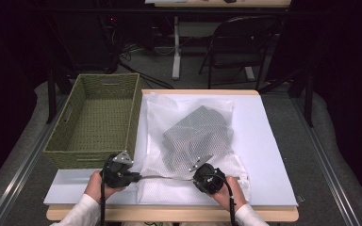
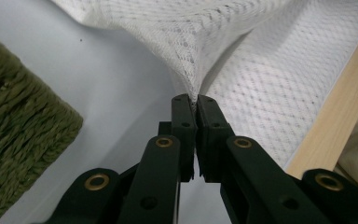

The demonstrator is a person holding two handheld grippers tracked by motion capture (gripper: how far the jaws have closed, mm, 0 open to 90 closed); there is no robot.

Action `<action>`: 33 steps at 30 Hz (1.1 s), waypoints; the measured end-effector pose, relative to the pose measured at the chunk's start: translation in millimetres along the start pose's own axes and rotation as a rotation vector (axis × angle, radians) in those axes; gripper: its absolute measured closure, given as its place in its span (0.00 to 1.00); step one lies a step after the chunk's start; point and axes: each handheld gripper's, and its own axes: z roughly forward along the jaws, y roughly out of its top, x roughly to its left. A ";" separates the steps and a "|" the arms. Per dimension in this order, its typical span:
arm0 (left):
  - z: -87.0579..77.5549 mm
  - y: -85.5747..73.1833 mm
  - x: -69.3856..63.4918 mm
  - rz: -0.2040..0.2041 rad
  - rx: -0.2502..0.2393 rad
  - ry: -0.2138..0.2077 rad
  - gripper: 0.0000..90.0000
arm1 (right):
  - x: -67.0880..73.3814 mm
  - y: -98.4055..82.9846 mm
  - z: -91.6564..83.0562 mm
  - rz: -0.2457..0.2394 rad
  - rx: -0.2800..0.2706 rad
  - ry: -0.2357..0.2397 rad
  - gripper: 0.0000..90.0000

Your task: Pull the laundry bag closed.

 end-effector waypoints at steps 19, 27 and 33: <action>24.9 58.2 -58.8 0.277 -0.101 -0.010 0.55 | 2.1 3.3 3.5 0.009 0.007 0.024 0.96; 77.6 85.6 -63.6 0.346 -0.044 -0.059 0.66 | 1.0 4.1 5.4 0.013 0.008 0.028 0.96; 90.2 84.7 -70.3 0.347 -0.070 -0.075 1.00 | 0.2 5.8 8.4 0.006 0.019 0.022 0.97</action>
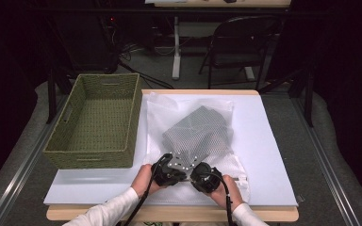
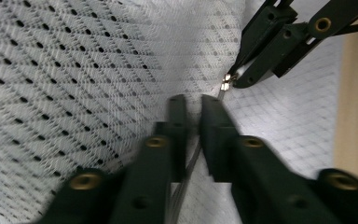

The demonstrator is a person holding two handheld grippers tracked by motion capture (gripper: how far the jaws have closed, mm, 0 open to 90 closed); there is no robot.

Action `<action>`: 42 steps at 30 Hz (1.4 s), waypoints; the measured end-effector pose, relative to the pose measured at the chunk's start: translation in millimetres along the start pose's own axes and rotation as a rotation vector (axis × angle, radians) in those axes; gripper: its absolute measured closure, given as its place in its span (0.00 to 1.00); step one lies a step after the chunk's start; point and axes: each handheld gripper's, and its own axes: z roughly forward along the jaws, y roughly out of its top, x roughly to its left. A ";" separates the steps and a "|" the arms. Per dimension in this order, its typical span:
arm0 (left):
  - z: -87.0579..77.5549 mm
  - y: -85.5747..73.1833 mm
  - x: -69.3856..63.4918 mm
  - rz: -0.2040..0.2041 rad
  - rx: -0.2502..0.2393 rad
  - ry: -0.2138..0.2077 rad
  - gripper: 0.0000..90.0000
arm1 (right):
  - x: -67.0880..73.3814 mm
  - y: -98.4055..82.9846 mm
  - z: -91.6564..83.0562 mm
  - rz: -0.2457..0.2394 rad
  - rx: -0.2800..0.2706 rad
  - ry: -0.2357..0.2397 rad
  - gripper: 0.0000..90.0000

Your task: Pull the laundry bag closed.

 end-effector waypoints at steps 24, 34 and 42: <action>-57.7 -21.0 10.5 -0.114 -0.021 0.063 0.61 | -5.8 -5.1 -7.0 0.019 -0.010 -0.010 0.97; -90.1 -76.3 22.1 -0.359 0.065 0.134 0.46 | -5.2 -7.4 -11.3 0.018 -0.022 -0.015 0.97; -78.0 -86.4 27.2 -0.398 0.095 0.053 0.60 | -5.0 -8.7 -12.9 0.022 -0.029 -0.018 0.96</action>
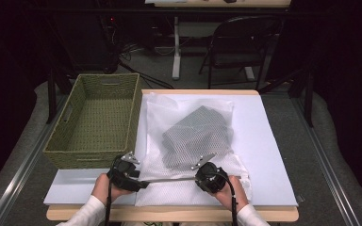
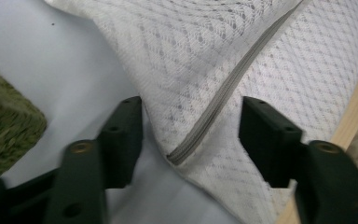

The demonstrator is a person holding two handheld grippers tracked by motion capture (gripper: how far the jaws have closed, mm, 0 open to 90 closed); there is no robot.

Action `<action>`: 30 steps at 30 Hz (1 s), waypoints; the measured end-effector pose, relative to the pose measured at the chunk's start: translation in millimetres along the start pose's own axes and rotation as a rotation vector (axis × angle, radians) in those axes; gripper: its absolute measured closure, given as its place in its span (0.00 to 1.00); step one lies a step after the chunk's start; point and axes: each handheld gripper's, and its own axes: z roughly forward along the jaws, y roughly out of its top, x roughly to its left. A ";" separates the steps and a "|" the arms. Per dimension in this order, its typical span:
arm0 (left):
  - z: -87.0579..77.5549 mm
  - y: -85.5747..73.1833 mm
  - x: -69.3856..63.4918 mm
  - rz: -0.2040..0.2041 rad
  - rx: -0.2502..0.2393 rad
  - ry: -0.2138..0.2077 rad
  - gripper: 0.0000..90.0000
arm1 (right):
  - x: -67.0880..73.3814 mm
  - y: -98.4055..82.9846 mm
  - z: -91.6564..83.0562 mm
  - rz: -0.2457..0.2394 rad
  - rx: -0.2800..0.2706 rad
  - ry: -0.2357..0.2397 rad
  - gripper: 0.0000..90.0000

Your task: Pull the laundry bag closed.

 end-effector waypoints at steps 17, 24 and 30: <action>-16.4 -3.8 -1.6 0.071 -0.068 0.006 0.99 | -10.7 -9.6 -3.9 0.035 0.018 -0.057 0.97; -20.1 -6.2 2.8 0.054 -0.078 0.006 0.99 | -22.2 -17.7 -11.4 0.073 0.017 -0.082 0.97; -19.7 -6.6 3.6 0.056 -0.073 0.002 0.99 | -30.8 -25.2 -16.8 0.103 0.018 -0.095 0.97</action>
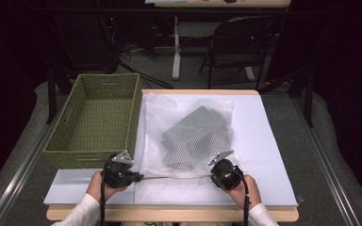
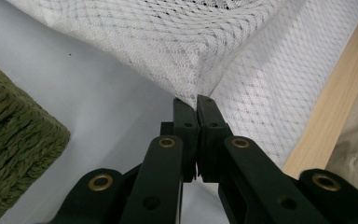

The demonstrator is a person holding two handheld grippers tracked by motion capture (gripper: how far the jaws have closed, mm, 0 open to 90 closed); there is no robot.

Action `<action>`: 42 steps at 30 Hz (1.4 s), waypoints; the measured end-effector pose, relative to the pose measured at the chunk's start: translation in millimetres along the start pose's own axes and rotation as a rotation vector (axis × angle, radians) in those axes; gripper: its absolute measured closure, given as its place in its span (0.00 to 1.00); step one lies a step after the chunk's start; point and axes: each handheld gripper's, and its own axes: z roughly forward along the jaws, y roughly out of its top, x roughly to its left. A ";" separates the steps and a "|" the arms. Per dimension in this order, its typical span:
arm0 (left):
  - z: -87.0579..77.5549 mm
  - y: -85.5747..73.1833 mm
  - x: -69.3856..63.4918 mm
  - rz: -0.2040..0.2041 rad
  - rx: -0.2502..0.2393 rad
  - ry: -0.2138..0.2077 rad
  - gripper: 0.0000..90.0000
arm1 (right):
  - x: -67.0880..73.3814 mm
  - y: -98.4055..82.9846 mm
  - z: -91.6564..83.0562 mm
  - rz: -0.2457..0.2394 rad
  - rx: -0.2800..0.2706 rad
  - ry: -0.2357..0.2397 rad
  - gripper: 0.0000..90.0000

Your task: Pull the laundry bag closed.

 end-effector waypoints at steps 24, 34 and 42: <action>1.4 -0.5 1.8 0.000 0.007 0.005 0.99 | -21.3 -21.0 -10.6 0.054 0.020 -0.020 0.97; 1.7 -0.9 2.6 -0.002 0.013 0.008 0.99 | -33.2 -33.1 -17.4 0.090 0.022 -0.049 0.97; 2.5 -1.4 3.3 -0.006 0.018 0.012 0.99 | -44.4 -44.0 -23.1 0.122 0.032 -0.069 0.97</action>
